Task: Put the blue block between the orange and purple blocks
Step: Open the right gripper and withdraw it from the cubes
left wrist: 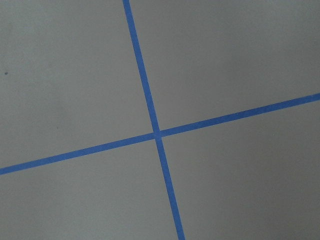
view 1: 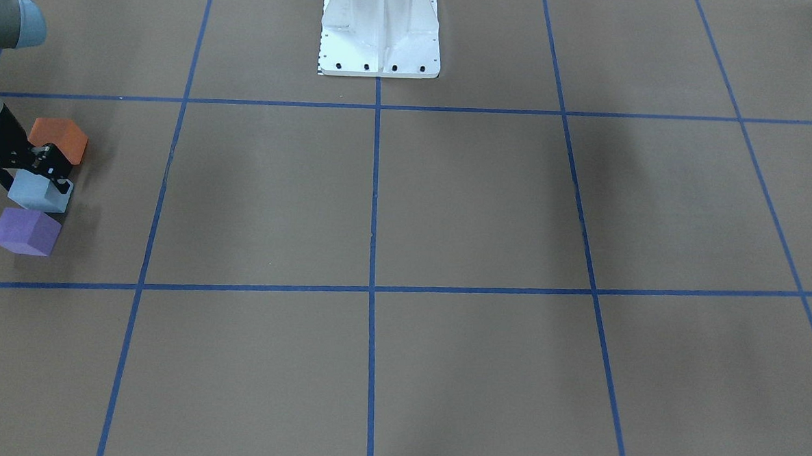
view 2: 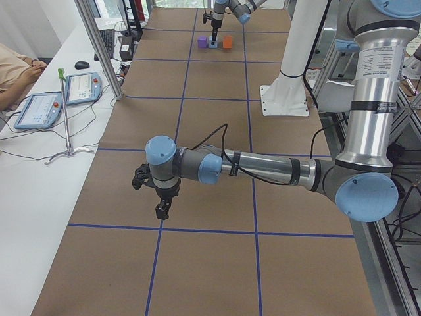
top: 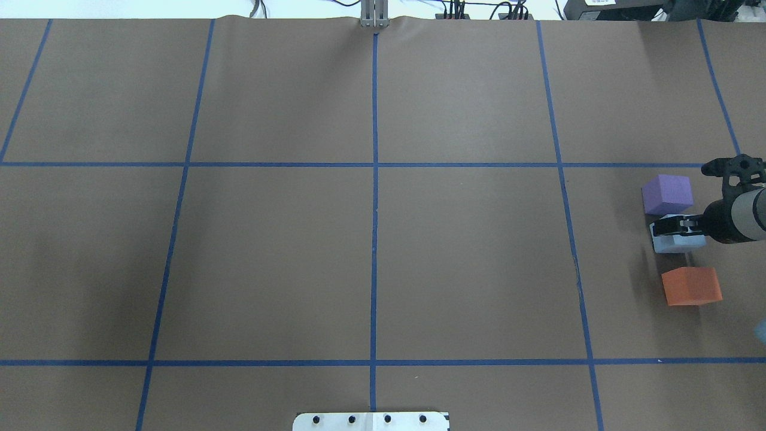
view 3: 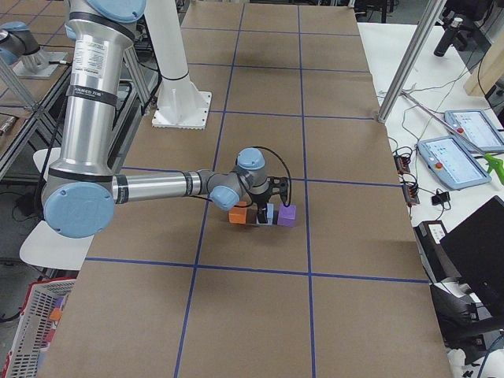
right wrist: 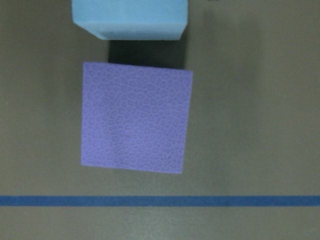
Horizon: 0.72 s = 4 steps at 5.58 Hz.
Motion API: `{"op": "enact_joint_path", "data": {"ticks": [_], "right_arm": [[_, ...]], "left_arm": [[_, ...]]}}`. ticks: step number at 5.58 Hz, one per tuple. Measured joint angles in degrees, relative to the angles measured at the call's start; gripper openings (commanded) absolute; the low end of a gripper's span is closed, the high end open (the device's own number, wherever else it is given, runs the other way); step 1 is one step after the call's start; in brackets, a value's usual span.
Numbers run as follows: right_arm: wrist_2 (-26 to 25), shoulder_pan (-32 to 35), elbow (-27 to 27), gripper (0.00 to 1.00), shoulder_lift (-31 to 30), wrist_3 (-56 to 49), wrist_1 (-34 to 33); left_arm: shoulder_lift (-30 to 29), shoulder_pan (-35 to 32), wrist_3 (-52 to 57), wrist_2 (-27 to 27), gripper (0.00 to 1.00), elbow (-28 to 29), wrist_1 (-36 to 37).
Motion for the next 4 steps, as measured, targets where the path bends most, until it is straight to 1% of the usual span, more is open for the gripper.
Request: {"op": "enact_joint_path", "data": {"ticks": [1, 2, 3, 4], "right_arm": [[0.8, 0.9, 1.8, 1.00, -0.2, -0.3, -0.5], [4.3, 4.9, 3.8, 1.00, -0.4, -3.2, -2.4], [9.2, 11.5, 4.4, 1.00, -0.4, -11.5, -6.4], [13.3, 19.6, 4.6, 1.00, -0.3, -25.5, -13.8]], "left_arm": [[0.0, 0.0, 0.0, 0.0, 1.00, 0.1, 0.0], [0.0, 0.0, 0.0, 0.0, 1.00, 0.2, 0.0], [0.1, 0.0, 0.0, 0.0, 1.00, 0.2, 0.0], [0.1, 0.0, 0.0, 0.0, 1.00, 0.3, 0.0]]}}
